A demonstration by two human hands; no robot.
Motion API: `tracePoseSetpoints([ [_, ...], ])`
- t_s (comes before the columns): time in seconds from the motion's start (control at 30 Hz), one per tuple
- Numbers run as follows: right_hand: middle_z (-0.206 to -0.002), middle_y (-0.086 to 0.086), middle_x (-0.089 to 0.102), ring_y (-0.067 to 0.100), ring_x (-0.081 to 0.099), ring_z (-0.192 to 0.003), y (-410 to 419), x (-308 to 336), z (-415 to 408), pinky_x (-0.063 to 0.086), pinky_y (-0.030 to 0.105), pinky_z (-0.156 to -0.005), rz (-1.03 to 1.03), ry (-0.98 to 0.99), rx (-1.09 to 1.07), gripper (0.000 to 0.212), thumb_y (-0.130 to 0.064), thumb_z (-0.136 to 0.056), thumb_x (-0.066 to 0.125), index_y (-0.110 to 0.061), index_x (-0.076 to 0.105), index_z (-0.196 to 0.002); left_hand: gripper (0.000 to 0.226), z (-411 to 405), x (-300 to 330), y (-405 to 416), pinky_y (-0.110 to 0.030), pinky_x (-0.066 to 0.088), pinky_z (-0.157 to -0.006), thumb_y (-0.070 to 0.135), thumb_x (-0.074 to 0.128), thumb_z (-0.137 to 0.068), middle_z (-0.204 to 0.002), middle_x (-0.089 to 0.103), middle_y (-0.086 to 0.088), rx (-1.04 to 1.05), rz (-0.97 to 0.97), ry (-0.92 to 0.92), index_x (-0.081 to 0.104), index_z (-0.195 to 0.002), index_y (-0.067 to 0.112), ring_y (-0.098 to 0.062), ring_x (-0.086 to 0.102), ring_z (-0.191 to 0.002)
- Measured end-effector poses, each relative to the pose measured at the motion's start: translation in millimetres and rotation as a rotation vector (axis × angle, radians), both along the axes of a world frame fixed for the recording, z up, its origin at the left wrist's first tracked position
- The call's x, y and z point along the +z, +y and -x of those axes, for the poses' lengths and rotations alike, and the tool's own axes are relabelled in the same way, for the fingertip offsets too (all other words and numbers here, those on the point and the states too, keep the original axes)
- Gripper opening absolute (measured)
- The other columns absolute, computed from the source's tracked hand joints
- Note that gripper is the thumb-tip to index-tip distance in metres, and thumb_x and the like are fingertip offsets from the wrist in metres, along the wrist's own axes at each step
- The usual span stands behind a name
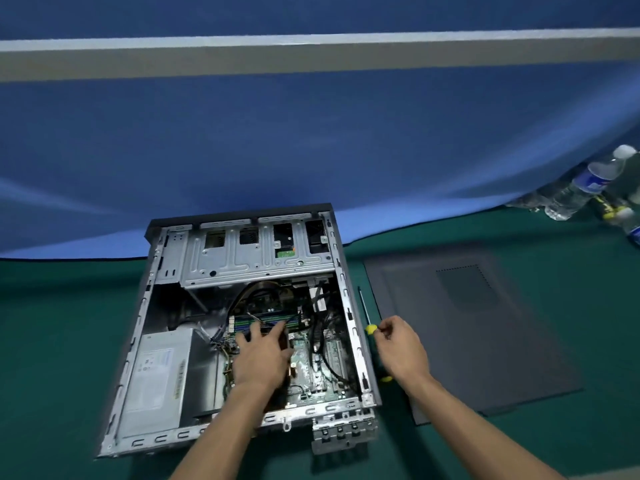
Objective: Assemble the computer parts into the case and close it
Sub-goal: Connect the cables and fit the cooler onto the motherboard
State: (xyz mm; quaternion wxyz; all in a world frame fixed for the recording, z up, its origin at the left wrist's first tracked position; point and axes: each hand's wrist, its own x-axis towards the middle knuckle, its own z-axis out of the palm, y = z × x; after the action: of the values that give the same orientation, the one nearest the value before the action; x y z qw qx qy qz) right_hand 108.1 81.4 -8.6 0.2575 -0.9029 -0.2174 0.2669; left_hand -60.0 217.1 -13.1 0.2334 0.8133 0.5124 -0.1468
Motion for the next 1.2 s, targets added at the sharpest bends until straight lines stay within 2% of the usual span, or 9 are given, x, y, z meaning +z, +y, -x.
tracePoseSetpoints([
  [0.17,-0.118,0.008,0.052,0.024,0.056,-0.103,5,-19,-19,0.044,0.031,-0.078,0.225,0.016,0.083,0.033,-0.031,-0.095,0.054,-0.008,0.049,-0.118,0.059,5,-2,1,-0.050,0.028,-0.112,0.044,0.045,-0.096,-0.156,0.010,-0.004,-0.011,0.028,-0.004,0.018,-0.148,0.038,-0.036,0.009,-0.140],
  [0.3,-0.085,0.002,0.059,0.017,0.057,-0.074,2,-35,-19,0.041,0.026,-0.055,0.348,0.107,0.169,0.028,-0.034,-0.092,0.061,-0.013,0.047,-0.080,0.059,7,-3,3,-0.049,0.027,-0.112,0.043,0.046,-0.096,-0.156,0.009,-0.002,0.004,0.036,-0.032,0.019,-0.148,0.039,-0.033,0.009,-0.140],
  [0.4,-0.083,0.005,0.063,0.020,0.065,-0.078,0,-44,-20,0.052,0.031,-0.067,0.386,0.088,0.202,0.026,-0.029,-0.090,0.065,-0.011,0.053,-0.074,0.059,8,-6,3,-0.049,0.029,-0.112,0.044,0.047,-0.095,-0.156,0.010,-0.001,0.008,0.030,-0.046,0.020,-0.147,0.041,-0.032,0.010,-0.140],
  [0.57,-0.077,0.008,0.067,0.021,0.066,-0.064,-7,-39,-25,0.056,0.030,-0.058,0.221,0.186,0.085,0.022,-0.023,-0.089,0.064,-0.006,0.060,-0.074,0.056,7,-8,4,-0.047,0.032,-0.108,0.043,0.049,-0.095,-0.153,0.016,-0.002,0.027,0.007,-0.058,0.025,-0.146,0.040,-0.032,0.015,-0.137],
  [0.77,-0.081,-0.006,0.057,0.008,0.053,-0.069,-11,11,-36,0.037,0.023,-0.054,-0.104,-0.032,0.160,0.015,-0.026,-0.090,0.059,-0.019,0.046,-0.088,0.052,5,-6,3,-0.045,0.036,-0.104,0.042,0.048,-0.095,-0.151,0.021,-0.002,0.058,0.002,-0.078,0.030,-0.144,0.039,-0.032,0.019,-0.135],
  [0.93,-0.079,0.000,0.064,0.025,0.060,-0.073,0,65,-35,0.050,0.038,-0.068,-0.336,0.006,0.305,0.011,-0.024,-0.087,0.064,-0.027,0.053,-0.089,0.050,8,-6,4,-0.046,0.033,-0.108,0.038,0.041,-0.099,-0.155,0.019,-0.001,0.077,0.006,-0.110,0.029,-0.147,0.032,-0.032,0.017,-0.139],
  [1.0,-0.068,-0.003,0.063,0.022,0.058,-0.063,5,84,-32,0.049,0.033,-0.060,-0.439,-0.004,0.302,0.011,-0.023,-0.083,0.069,-0.029,0.059,-0.082,0.051,10,-4,5,-0.046,0.029,-0.111,0.036,0.039,-0.100,-0.157,0.017,0.000,0.081,0.010,-0.109,0.027,-0.148,0.030,-0.033,0.014,-0.142],
  [1.1,-0.056,-0.010,0.057,0.003,0.044,-0.045,14,102,-30,0.033,0.016,-0.043,-0.450,-0.064,0.347,0.011,-0.032,-0.078,0.074,-0.033,0.063,-0.075,0.052,11,-3,4,-0.046,0.027,-0.113,0.033,0.040,-0.100,-0.158,0.014,0.000,0.079,0.019,-0.106,0.025,-0.149,0.029,-0.033,0.011,-0.143],
  [1.2,-0.054,-0.015,0.056,0.001,0.045,-0.045,22,111,-23,0.031,0.012,-0.041,-0.424,-0.127,0.445,0.015,-0.038,-0.077,0.073,-0.034,0.059,-0.077,0.054,10,-3,4,-0.048,0.028,-0.112,0.033,0.043,-0.099,-0.158,0.013,-0.002,0.070,0.018,-0.095,0.024,-0.149,0.029,-0.036,0.009,-0.143],
])
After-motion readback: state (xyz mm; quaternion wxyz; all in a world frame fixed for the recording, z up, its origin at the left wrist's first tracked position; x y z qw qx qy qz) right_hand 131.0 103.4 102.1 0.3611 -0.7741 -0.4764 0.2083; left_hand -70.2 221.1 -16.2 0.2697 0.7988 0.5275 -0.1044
